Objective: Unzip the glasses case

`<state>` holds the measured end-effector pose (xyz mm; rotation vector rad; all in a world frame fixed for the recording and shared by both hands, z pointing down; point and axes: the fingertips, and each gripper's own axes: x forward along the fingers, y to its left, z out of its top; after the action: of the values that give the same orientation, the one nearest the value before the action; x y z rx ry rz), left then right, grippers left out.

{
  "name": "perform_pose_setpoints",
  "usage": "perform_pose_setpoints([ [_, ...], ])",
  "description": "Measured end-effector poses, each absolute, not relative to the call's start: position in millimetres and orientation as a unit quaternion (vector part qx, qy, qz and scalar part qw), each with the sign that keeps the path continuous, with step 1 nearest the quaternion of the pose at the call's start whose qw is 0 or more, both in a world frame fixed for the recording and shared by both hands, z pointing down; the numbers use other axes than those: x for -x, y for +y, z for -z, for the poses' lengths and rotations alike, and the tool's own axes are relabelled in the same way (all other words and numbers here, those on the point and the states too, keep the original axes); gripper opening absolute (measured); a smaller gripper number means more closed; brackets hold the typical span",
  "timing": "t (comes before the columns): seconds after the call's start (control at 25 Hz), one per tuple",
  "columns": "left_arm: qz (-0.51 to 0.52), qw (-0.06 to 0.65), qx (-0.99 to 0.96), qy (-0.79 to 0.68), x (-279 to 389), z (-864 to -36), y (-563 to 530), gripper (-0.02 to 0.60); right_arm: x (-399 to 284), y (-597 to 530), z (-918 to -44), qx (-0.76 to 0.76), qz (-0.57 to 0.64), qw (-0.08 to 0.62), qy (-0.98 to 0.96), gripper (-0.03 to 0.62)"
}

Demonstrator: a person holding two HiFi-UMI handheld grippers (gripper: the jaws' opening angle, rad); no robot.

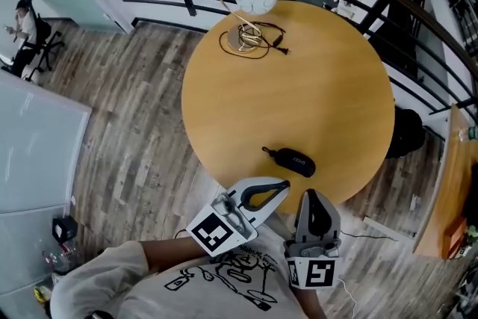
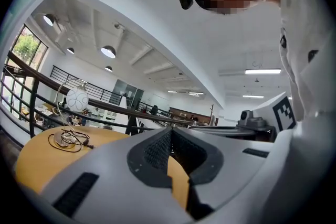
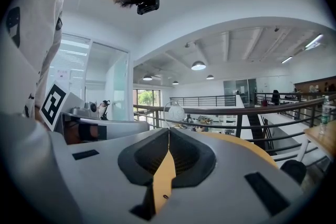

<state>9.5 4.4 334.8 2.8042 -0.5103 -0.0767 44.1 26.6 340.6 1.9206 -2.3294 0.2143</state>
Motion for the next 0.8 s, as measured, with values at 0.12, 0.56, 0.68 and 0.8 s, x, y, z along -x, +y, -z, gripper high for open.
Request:
perform_pose_setpoints([
  [0.12, 0.026, 0.146, -0.973, -0.177, -22.8, -335.2, 1.3, 0.006, -58.2, 24.1, -340.8, -0.636, -0.069, 0.058, -0.766, 0.023],
  [0.56, 0.015, 0.126, -0.973, -0.191, -68.4, -329.4, -6.3, 0.006, -111.6, 16.3, -328.7, -0.626, -0.052, 0.061, -0.776, 0.023],
  [0.68, -0.006, 0.121, -0.975, -0.186, -82.7, -338.2, -6.6, 0.006, -129.6, 14.3, -334.9, -0.611, -0.053, 0.081, -0.786, 0.023],
  [0.8, -0.057, 0.107, -0.978, -0.172, -98.0, -366.5, -10.1, 0.006, -147.4, 6.8, -362.4, -0.582, -0.071, 0.119, -0.801, 0.023],
])
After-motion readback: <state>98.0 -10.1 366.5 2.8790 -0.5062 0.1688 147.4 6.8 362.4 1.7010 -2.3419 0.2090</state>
